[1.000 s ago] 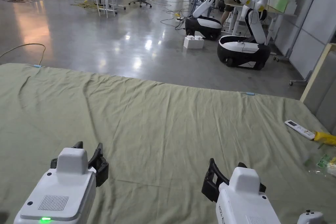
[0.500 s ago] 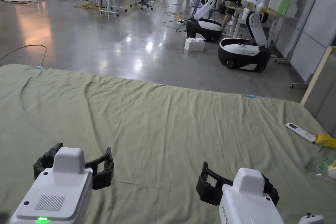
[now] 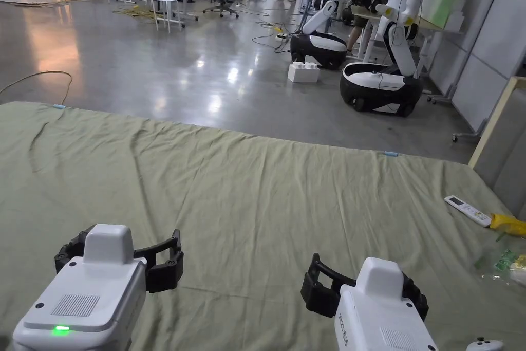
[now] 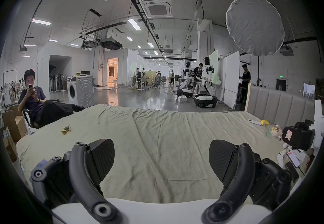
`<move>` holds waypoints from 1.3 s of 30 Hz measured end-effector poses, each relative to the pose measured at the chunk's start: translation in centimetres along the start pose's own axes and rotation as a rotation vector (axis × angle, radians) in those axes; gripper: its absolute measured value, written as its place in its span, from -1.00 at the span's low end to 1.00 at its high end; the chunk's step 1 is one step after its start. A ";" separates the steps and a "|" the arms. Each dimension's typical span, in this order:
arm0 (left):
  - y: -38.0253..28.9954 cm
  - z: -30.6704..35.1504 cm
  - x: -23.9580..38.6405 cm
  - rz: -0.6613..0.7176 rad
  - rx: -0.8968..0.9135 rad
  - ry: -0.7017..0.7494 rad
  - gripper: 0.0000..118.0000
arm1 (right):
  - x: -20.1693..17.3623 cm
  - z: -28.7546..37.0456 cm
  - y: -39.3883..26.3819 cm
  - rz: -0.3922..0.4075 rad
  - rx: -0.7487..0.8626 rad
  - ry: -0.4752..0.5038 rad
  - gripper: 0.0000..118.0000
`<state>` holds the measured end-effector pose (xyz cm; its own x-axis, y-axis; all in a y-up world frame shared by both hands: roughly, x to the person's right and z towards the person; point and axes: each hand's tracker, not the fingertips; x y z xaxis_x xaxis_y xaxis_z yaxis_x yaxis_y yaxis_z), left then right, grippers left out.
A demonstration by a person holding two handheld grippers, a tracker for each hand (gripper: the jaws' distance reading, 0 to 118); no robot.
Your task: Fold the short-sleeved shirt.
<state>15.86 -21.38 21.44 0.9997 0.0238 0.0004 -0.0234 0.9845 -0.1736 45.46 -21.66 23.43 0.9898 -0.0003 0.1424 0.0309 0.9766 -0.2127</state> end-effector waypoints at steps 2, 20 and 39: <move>0.0 0.0 0.1 0.000 0.005 0.007 0.83 | 0.2 0.0 0.1 -0.030 -0.013 0.024 1.00; 0.1 0.5 -0.4 -0.017 0.077 0.016 0.95 | -0.5 -0.6 1.6 -0.071 -0.142 -0.080 1.00; -0.5 0.3 -0.6 -0.086 0.094 0.025 0.99 | 0.4 -2.0 1.7 -0.064 -0.183 -0.068 1.00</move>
<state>15.28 -21.81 21.82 0.9978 -0.0649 -0.0129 0.0637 0.9947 -0.0805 46.19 -20.48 21.20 0.9736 -0.0406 0.2248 0.1244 0.9197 -0.3724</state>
